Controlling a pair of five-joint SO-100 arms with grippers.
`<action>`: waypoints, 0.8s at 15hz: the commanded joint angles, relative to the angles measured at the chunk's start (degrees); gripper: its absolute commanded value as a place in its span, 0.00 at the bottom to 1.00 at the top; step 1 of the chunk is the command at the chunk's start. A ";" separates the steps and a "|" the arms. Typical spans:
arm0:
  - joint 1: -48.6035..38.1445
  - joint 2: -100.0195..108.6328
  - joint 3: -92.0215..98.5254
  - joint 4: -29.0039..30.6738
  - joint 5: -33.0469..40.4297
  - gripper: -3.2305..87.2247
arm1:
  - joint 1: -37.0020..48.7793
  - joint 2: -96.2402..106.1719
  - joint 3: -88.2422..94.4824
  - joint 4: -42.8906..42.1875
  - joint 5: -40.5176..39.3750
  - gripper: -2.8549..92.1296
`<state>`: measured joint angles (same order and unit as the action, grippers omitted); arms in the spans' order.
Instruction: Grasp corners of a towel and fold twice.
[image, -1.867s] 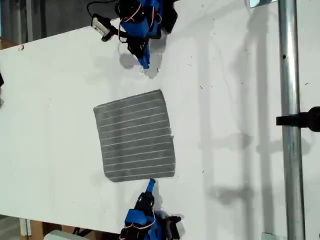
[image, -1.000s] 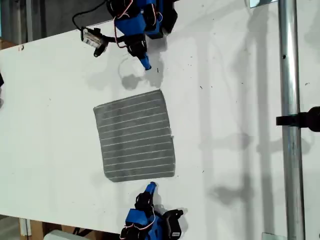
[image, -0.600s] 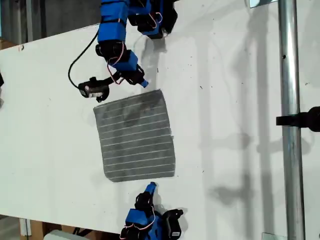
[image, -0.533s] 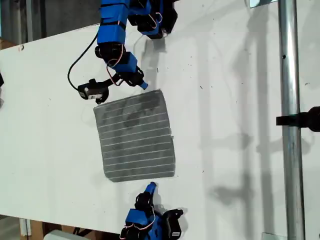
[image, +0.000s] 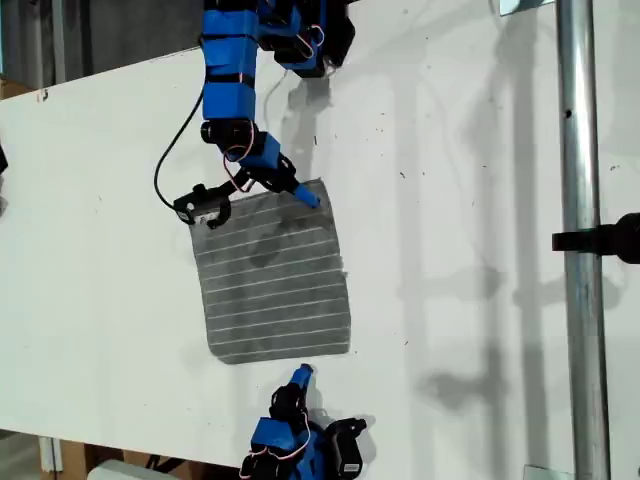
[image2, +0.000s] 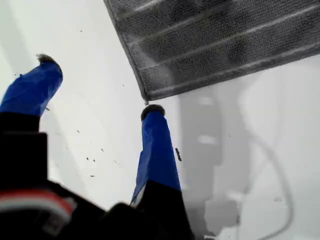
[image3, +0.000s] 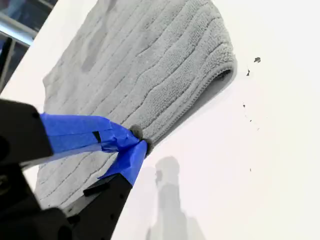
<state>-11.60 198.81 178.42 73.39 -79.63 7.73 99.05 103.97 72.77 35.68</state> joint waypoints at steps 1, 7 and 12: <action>-0.35 0.09 0.35 0.00 -0.26 0.00 | 0.00 -3.78 3.34 -8.00 -0.79 0.39; -0.35 0.09 0.35 0.00 -0.53 0.00 | 0.79 -17.05 1.58 -12.13 -2.20 0.38; -0.26 0.09 0.35 0.00 -0.88 0.00 | 2.72 -10.81 1.49 -7.73 -4.31 0.37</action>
<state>-11.60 198.81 178.42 73.39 -79.63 9.40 83.14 107.67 63.98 32.17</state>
